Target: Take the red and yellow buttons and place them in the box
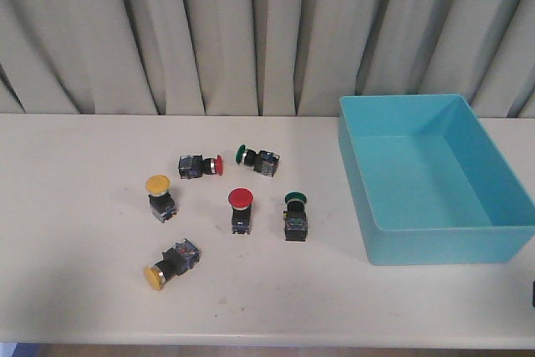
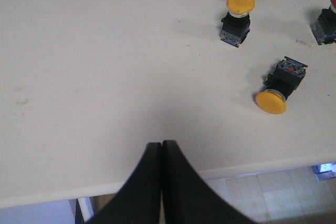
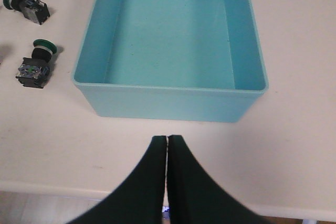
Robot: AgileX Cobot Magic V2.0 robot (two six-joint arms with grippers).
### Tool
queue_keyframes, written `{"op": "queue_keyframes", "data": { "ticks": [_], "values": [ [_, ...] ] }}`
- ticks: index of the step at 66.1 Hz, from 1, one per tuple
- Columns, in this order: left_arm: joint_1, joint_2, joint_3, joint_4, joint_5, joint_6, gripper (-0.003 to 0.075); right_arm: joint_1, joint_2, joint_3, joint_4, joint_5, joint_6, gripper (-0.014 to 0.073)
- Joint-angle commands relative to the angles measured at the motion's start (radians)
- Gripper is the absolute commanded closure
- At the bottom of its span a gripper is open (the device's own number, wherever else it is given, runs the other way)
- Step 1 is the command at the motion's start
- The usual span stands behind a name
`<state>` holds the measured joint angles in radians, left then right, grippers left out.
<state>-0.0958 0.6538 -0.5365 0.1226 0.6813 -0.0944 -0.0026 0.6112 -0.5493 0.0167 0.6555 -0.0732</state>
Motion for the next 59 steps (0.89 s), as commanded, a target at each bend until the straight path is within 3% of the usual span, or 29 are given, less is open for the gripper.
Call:
{"op": "queue_keyframes", "data": {
  "ticks": [1, 12, 18, 24, 29, 40, 59],
  "values": [
    [-0.003, 0.017, -0.023, 0.003, -0.082, -0.01, 0.0687, -0.005, 0.005, -0.03, -0.006, -0.058, 0.0, 0.0594],
    [-0.003, 0.02, -0.023, 0.003, -0.136, -0.01, 0.0517, -0.005, 0.005, -0.03, -0.017, -0.044, -0.016, 0.0539],
    [-0.003, 0.02, -0.023, 0.003, -0.147, -0.002, 0.0372, -0.005, 0.005, -0.03, -0.017, -0.026, -0.047, 0.0442],
    [-0.003, 0.02, -0.025, 0.003, -0.152, 0.028, 0.0244, -0.005, 0.005, -0.03, -0.017, -0.005, -0.057, 0.0292],
    [-0.004, 0.028, -0.026, -0.007, -0.156, 0.051, 0.0181, -0.005, 0.005, -0.03, -0.017, 0.001, -0.057, 0.0185],
    [-0.024, 0.083, -0.053, -0.086, -0.155, 0.124, 0.0154, -0.005, 0.005, -0.03, -0.017, -0.003, -0.057, 0.0026],
    [-0.205, 0.332, -0.245, -0.242, -0.149, 0.427, 0.0155, -0.005, 0.005, -0.03, -0.017, -0.004, -0.057, 0.0025]
  ]
}}
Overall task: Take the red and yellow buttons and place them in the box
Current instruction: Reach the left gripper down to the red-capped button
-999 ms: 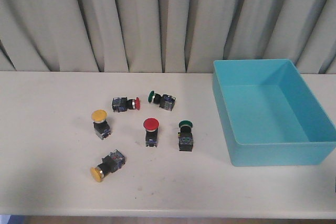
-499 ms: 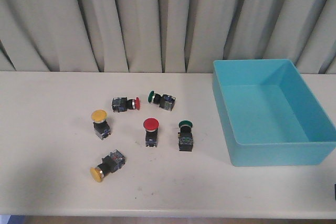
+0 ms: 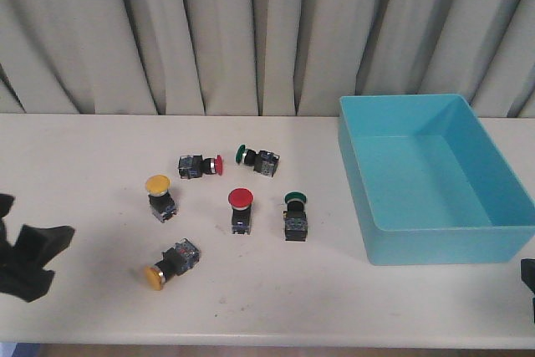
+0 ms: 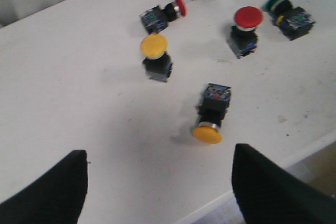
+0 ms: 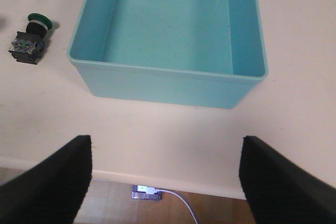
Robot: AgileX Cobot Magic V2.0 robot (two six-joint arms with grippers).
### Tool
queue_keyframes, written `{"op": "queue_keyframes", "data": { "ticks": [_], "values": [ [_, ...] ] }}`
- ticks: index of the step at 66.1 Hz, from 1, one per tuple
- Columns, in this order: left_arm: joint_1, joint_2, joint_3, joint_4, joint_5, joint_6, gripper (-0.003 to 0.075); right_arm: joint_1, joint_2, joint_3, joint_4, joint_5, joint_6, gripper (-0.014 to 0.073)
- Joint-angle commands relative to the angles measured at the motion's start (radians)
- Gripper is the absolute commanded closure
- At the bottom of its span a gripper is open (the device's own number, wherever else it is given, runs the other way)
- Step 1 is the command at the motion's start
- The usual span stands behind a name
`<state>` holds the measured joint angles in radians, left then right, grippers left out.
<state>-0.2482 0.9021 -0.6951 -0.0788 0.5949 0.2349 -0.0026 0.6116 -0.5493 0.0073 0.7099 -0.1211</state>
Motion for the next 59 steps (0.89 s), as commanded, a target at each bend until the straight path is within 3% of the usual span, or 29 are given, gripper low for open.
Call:
{"op": "queue_keyframes", "data": {
  "ticks": [1, 17, 32, 59],
  "values": [
    [-0.062, 0.1, -0.103, -0.041, -0.063, 0.109, 0.0155, -0.005, 0.005, -0.03, -0.007, -0.059, -0.009, 0.0026],
    [-0.181, 0.409, -0.314, -0.041, -0.072, 0.319, 0.0155, -0.005, 0.005, -0.03, -0.007, -0.057, -0.009, 0.0041],
    [-0.242, 0.702, -0.56, -0.042, 0.064, 0.574, 0.0155, -0.005, 0.005, -0.03, -0.007, -0.056, -0.009, 0.006],
    [-0.249, 1.049, -0.931, -0.059, 0.269, 0.728, 0.0155, -0.005, 0.005, -0.03, -0.002, -0.056, -0.009, 0.007]
  ]
}}
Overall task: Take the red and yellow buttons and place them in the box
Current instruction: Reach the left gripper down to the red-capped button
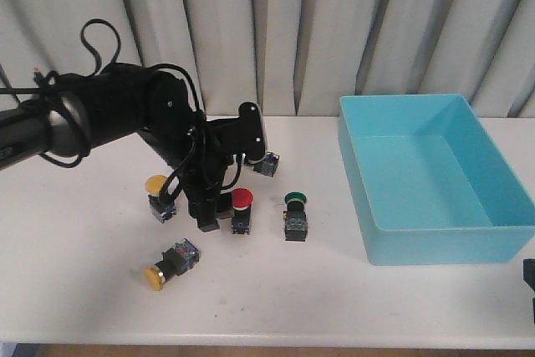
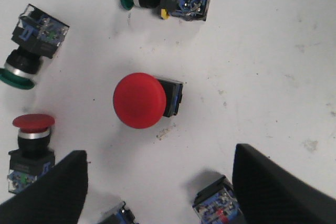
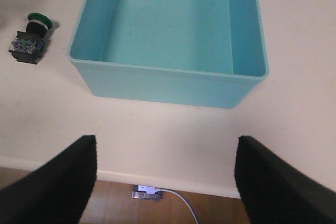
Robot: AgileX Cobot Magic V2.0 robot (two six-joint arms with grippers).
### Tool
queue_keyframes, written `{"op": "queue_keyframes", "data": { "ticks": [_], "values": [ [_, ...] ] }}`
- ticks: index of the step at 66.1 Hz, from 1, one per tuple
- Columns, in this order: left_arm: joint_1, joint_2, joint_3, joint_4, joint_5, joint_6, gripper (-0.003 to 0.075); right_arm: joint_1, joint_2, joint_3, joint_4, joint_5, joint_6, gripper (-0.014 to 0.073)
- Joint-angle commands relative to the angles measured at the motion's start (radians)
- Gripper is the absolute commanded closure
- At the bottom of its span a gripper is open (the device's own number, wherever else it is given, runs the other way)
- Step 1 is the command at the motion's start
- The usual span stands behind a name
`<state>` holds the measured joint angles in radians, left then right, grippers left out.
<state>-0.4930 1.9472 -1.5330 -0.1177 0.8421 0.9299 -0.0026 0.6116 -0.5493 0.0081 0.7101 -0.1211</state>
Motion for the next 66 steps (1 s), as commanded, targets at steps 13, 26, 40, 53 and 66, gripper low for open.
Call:
{"op": "queue_keyframes", "data": {
  "ticks": [13, 26, 40, 53, 66],
  "values": [
    [-0.004, 0.124, -0.251, -0.019, 0.115, 0.076, 0.0155, -0.005, 0.005, -0.03, -0.003, -0.057, -0.009, 0.007],
    [-0.004, 0.225, -0.386, -0.02, 0.204, 0.094, 0.0155, -0.005, 0.005, -0.03, -0.003, -0.057, -0.009, 0.007],
    [-0.004, 0.301, -0.455, -0.022, 0.233, 0.108, 0.0155, -0.005, 0.005, -0.03, -0.003, -0.057, -0.009, 0.007],
    [-0.004, 0.331, -0.457, -0.063, 0.244, 0.13, 0.0158, -0.005, 0.005, -0.03, -0.003, -0.059, -0.009, 0.007],
    [-0.004, 0.345, -0.457, -0.063, 0.252, 0.146, 0.0253, -0.005, 0.005, -0.03, -0.003, -0.059, -0.009, 0.007]
  ]
}}
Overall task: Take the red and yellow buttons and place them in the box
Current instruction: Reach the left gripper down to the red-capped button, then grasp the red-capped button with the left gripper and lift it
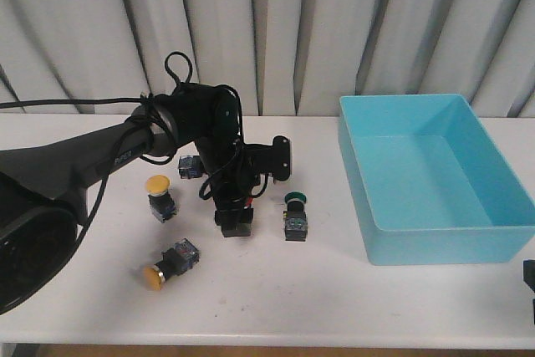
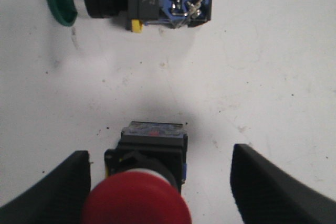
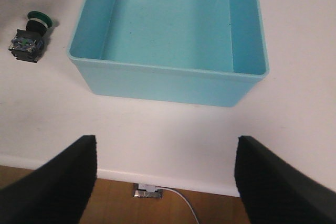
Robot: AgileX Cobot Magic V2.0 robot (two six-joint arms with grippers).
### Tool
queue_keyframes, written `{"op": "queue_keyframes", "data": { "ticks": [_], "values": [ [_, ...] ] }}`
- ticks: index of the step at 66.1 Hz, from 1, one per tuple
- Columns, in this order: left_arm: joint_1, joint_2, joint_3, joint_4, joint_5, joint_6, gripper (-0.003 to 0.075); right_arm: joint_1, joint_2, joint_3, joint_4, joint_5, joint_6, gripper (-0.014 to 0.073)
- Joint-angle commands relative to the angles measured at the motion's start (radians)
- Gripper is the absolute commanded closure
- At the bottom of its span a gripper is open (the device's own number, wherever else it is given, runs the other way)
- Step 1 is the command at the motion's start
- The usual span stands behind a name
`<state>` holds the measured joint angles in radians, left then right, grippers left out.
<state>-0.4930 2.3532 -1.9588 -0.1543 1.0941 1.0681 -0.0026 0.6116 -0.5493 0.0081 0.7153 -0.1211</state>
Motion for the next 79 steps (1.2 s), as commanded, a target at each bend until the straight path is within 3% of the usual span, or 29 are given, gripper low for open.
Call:
{"op": "queue_keyframes", "data": {
  "ticks": [1, 19, 25, 28, 29, 51, 64, 79],
  "values": [
    [-0.004, -0.06, -0.032, -0.026, 0.0, 0.008, 0.0267, -0.005, 0.005, -0.03, -0.003, -0.065, -0.009, 0.007],
    [-0.004, -0.057, -0.036, -0.025, 0.002, 0.008, 0.0497, -0.005, 0.005, -0.03, -0.003, -0.065, -0.009, 0.007],
    [-0.004, -0.057, -0.036, -0.025, 0.023, 0.0, 0.0533, -0.005, 0.005, -0.03, -0.003, -0.065, -0.009, 0.007],
    [-0.004, -0.062, -0.037, -0.025, 0.031, -0.02, 0.0538, -0.005, 0.005, -0.03, -0.003, -0.065, -0.009, 0.007],
    [-0.004, -0.105, -0.061, -0.024, 0.033, -0.183, 0.0535, -0.005, 0.005, -0.03, -0.001, -0.065, -0.009, 0.007],
    [0.021, -0.294, -0.079, -0.012, 0.082, -0.512, 0.0528, -0.005, 0.005, -0.03, 0.06, -0.037, -0.034, 0.007],
    [0.082, -0.441, 0.031, -0.09, 0.066, -0.536, 0.0528, -0.005, 0.005, -0.03, 0.162, -0.018, -0.141, 0.007],
    [0.116, -0.679, 0.352, -0.114, -0.085, -0.512, 0.0528, -0.005, 0.007, -0.03, 0.313, -0.008, -0.296, 0.007]
  ]
}}
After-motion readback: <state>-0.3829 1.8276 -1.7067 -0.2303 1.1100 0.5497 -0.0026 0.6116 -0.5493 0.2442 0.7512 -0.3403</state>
